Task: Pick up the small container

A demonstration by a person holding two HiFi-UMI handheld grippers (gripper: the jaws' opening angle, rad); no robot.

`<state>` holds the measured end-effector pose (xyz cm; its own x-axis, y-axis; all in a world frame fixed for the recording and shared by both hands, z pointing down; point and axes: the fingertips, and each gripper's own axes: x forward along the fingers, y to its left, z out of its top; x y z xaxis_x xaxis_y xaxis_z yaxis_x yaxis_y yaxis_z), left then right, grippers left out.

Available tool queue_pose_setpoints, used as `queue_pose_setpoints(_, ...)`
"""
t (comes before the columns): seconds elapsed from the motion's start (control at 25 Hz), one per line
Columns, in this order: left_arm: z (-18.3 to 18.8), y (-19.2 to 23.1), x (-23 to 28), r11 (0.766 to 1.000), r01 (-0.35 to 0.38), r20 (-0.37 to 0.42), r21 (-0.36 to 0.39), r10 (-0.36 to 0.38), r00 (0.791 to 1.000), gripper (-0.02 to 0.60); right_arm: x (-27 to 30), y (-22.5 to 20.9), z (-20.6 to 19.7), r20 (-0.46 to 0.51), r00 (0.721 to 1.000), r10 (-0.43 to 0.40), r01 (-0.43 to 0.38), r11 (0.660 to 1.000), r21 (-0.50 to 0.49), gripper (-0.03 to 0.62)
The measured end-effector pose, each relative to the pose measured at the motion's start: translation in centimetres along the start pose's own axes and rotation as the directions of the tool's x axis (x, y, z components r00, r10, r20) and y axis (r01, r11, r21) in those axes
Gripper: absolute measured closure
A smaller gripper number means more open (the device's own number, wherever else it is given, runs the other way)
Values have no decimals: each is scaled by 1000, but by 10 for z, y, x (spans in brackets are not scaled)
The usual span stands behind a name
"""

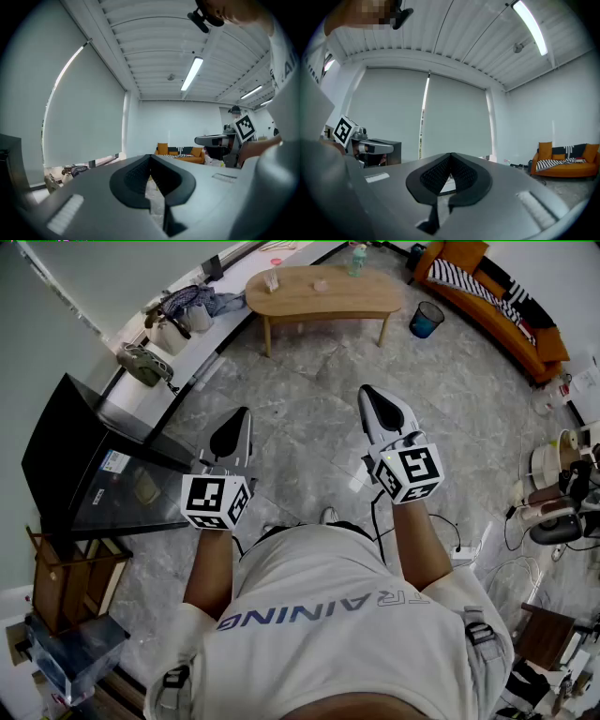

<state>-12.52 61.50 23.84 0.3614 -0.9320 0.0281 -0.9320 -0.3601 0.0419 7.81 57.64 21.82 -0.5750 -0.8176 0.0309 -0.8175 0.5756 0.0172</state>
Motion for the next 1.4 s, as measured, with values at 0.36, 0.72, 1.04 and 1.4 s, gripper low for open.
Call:
queue_pose_setpoints(0.36,-2,-10,3,1000,23,-12,2,-23,1000,580,-7,-7,-5,-3,1000,-7,7,1000,8,579)
queue_pose_setpoints(0.72,-7,-23,11,1000,10,-27,-15,-10,1000,580,-9,-26,-10,-8,1000,8,-8,999,35,579)
queue_pose_setpoints(1.04,-1,-59,48,1000,-8,-23,-4,7,1000,580,-19,-83,-11,13,1000,15,-16,998,58,578)
queue_pose_setpoints(1.4,-16,-94,89,1000,-8,-52,-14,7,999,580,-21,-139,-40,-30,999,25,-22,996,91,578)
